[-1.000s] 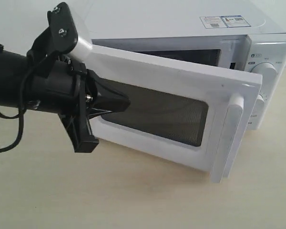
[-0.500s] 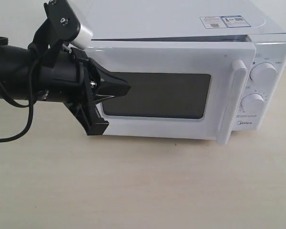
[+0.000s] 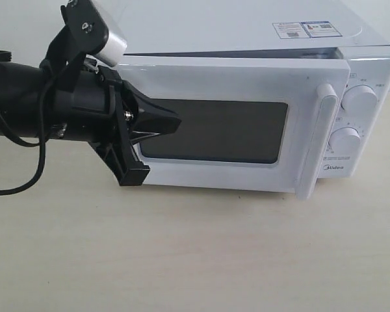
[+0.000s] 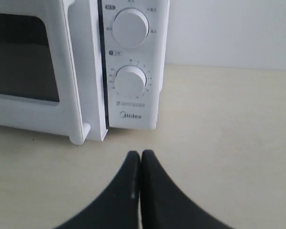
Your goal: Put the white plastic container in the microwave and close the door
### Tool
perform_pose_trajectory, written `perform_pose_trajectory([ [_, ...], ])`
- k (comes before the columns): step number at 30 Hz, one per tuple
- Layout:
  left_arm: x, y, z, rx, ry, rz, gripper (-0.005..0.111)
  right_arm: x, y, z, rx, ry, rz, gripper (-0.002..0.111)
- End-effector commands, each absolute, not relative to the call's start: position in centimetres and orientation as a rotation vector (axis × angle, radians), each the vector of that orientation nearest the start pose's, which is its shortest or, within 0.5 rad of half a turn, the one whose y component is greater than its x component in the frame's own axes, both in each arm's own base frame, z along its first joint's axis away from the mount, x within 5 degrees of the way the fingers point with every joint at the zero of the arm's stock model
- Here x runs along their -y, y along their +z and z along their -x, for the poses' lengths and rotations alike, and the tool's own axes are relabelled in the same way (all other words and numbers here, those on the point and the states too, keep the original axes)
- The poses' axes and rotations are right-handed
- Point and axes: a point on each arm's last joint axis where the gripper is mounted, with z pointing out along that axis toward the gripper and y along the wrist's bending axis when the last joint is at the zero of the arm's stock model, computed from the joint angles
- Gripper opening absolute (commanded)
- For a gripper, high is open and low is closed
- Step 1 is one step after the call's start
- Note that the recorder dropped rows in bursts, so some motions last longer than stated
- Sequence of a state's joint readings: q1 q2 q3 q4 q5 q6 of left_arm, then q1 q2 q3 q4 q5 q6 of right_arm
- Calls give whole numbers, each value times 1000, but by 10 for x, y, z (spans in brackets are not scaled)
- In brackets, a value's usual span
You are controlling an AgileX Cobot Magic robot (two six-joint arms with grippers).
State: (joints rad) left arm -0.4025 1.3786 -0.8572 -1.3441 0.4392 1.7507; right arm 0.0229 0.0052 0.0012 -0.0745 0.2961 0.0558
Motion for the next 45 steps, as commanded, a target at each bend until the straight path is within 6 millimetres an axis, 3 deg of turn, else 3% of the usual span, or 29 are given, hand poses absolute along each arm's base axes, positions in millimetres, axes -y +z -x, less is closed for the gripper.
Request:
perform_pose_trajectory([
  [1,153,279,-252,-1792,-472,-1085,4,0,199,-56,-1644,-41,54,0],
  [10,152,279,-252,-1792,-474,-1087,4,-2,225,-54,-1355,-8,49,0],
  [16,152,280,-251,-1785,-475,-1087,4,-5,257,-40,-963,275,-65,0],
  [22,152,280,-251,-1785,-475,-1087,4,-14,342,-4,-764,368,37,0],
  [25,152,281,-251,-1786,-478,-1083,4,-8,377,-15,-1019,328,-54,0],
  [30,152,281,-251,-1786,-479,-1082,4,-20,373,-56,-1216,272,134,0],
  [37,152,281,-251,-1786,-479,-1082,4,-27,366,-105,-1398,315,133,0],
  [45,152,281,-252,-1787,-473,-1080,4,-52,352,-127,-1475,507,346,0],
])
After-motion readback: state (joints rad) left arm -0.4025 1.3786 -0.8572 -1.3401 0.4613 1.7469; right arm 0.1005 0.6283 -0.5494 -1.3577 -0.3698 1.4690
